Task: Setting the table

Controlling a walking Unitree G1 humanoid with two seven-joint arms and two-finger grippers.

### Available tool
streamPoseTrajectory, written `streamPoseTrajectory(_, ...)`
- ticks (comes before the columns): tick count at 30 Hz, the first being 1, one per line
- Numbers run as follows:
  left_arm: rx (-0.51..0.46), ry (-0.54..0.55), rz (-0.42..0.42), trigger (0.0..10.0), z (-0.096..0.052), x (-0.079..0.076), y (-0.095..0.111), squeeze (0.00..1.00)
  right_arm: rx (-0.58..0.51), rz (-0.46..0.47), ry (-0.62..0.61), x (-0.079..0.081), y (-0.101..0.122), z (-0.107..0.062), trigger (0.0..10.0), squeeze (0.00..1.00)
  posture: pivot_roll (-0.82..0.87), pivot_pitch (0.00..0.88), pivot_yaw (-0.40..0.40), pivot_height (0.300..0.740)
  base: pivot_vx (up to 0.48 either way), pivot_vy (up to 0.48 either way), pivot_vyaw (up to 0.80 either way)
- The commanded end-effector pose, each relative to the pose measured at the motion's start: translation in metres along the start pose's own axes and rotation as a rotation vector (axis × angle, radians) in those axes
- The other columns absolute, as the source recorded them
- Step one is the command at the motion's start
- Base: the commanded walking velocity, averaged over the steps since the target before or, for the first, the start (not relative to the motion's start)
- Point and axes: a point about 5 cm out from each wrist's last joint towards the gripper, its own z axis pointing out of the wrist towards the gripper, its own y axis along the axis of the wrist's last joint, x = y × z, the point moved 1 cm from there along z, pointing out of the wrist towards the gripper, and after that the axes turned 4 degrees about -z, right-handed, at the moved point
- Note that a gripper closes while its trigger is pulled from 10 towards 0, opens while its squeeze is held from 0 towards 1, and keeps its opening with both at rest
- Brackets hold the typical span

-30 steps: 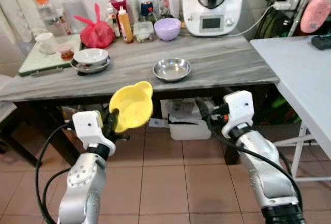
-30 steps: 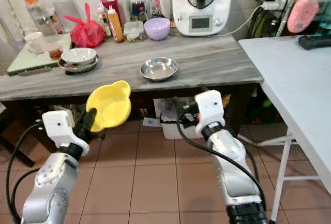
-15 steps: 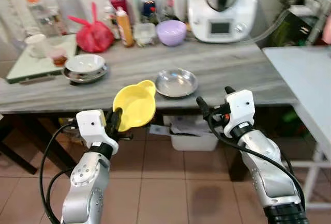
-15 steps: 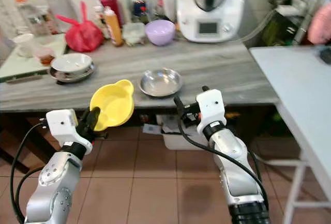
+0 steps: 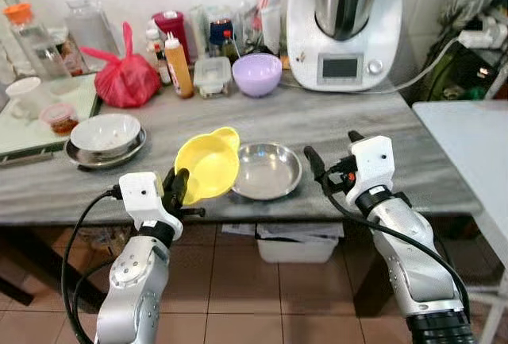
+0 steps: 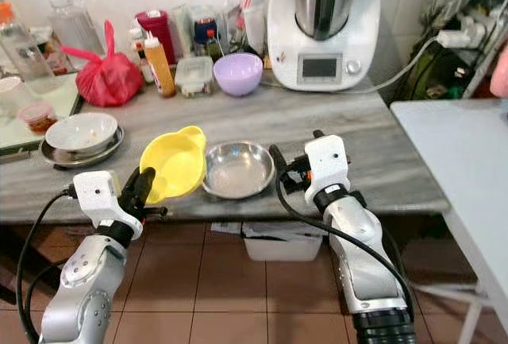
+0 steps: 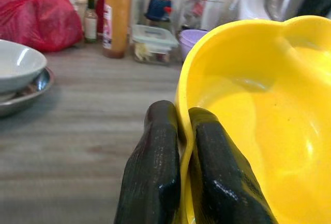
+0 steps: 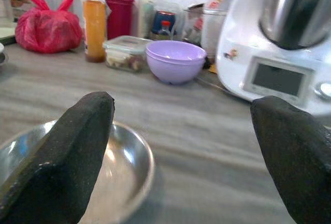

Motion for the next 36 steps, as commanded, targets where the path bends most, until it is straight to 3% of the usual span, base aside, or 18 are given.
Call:
streamPoseTrajectory(1,-0.024,0.007,0.010,10.0,0.000,0.004,0.007,0.00,-0.019,0.004,0.020,0.006,0.005,0.002,10.0,0.00,-0.10,0.023,0.068,0.740,0.480,0.000,0.00)
streamPoseTrajectory(20,-0.015,-0.005,0.013,10.0,-0.002,0.006,0.008,0.00,-0.022,0.002,0.011,0.007,0.006,0.000,10.0,0.00,-0.10,0.031,0.075,0.740,0.460,0.000,0.00)
streamPoseTrajectory(33,0.052,-0.069,0.121,10.0,-0.009,0.005,0.015,0.00,-0.015,-0.002,0.009,0.006,0.004,-0.001,10.0,0.00,-0.09,0.036,0.074,0.740,0.000,0.000,0.00)
streamPoseTrajectory(36,0.127,-0.124,0.135,10.0,-0.022,0.007,0.017,0.00,-0.009,-0.003,0.013,0.008,0.003,-0.001,10.0,0.00,-0.08,0.038,0.075,0.740,0.000,0.000,0.00)
